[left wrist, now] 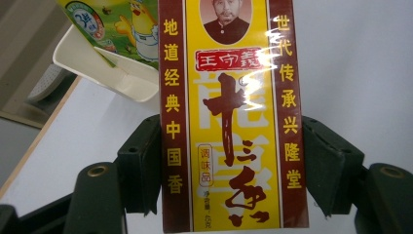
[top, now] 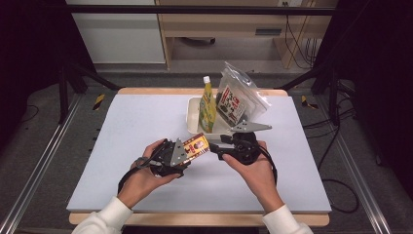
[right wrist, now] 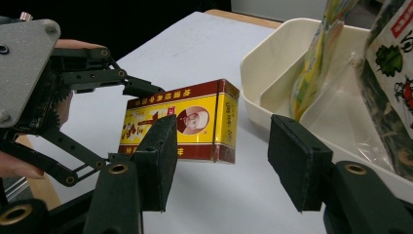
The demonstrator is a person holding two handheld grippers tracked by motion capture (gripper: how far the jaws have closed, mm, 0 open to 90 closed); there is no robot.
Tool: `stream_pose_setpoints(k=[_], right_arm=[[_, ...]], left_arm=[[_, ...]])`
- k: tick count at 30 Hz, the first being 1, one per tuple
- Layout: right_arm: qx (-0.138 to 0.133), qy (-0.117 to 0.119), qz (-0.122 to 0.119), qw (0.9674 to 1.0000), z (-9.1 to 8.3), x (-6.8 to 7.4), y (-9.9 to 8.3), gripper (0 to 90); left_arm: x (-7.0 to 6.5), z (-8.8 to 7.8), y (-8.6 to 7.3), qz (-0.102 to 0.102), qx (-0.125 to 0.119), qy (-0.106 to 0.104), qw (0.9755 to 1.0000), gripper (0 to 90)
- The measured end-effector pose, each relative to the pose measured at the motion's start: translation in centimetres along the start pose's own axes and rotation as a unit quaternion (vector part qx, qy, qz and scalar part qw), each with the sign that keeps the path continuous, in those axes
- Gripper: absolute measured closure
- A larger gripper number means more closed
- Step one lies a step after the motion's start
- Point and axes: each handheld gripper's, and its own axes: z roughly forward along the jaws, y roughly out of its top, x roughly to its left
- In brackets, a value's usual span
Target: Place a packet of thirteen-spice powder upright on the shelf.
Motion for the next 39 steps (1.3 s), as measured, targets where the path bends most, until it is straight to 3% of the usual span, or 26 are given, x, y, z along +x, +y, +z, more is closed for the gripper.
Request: stream_pose_setpoints(k=[15,27,39], right_arm=[[0.018,0.023,-0.002,0.9996,1.5,0.9,0.8,44.4],[0.037,0.043,0.034,0.9978,3.0,-0.4,0.9,43.6],[0.051,0.086,0.057,0.9934,3.8,-0.7,0.9,43.1]], left_arm=[[-0.4,-1.0,0.0,-0.001,-0.034,0.011,0.9994,31.5],[-0.7,-1.3,0.5,0.005,-0.051,0.009,0.9987,31.6],[-0.9,-1.5,0.9,0.006,-0.063,0.007,0.9980,31.6]])
